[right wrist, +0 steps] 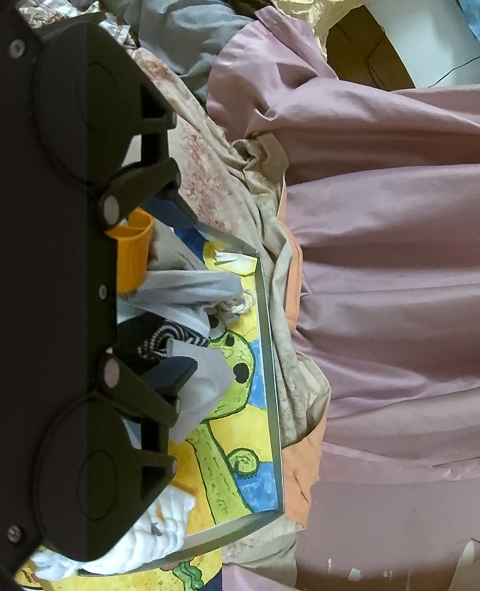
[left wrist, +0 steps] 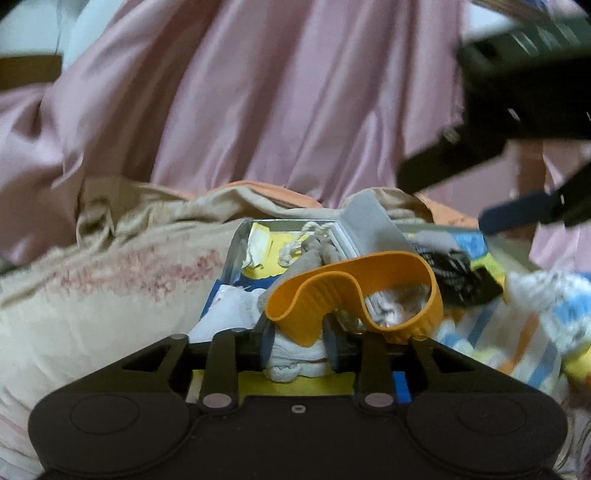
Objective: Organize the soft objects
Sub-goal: 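Lower the band and mask into the tray and open both grippers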
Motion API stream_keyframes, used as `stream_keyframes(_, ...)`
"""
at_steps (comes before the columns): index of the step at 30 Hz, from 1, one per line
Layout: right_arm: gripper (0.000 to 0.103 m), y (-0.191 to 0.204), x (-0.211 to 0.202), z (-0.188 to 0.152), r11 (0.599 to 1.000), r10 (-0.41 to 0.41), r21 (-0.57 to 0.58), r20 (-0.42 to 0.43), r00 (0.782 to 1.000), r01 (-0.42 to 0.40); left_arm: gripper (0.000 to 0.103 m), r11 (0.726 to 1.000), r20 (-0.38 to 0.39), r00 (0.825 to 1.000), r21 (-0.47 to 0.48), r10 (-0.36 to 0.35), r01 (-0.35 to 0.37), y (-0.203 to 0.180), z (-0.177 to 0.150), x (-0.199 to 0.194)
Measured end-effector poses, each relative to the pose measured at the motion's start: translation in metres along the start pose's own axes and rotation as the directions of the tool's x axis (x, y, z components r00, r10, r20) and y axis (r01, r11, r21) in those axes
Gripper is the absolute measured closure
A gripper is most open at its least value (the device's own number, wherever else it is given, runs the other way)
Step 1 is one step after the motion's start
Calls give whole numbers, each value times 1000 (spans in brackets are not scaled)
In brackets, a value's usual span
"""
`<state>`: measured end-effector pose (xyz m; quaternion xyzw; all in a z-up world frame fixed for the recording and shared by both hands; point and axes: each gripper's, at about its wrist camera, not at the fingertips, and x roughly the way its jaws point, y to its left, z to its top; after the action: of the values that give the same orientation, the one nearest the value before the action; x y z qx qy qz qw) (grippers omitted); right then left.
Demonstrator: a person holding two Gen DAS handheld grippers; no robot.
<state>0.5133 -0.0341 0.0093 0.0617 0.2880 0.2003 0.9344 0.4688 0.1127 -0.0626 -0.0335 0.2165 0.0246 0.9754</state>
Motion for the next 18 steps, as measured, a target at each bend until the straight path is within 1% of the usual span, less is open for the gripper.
stream_keyframes(5,32,-9,-17,-2,999,-4,32,8,1000,4,61,999,-19,1000,54,-7,8,-8,2,-4)
stream_keyframes(10,32,-19,-34,-10,999,-14,43,0,1000,14,54,994,-40,998,102,-44,48,-18,2,-7)
stream_keyframes(12,32,-21,-40,-12,999,-19,44,-4,1000,19,53,990,-51,997,125,-65,71,-25,-1,-9)
stream_keyframes(15,32,-29,-52,-14,998,-23,56,-4,1000,23,51,982,-62,996,172,-68,77,-34,-6,-10)
stream_keyframes(18,31,-36,-62,-17,997,-22,78,-7,1000,22,49,978,-82,994,185,-77,91,-38,-3,-14)
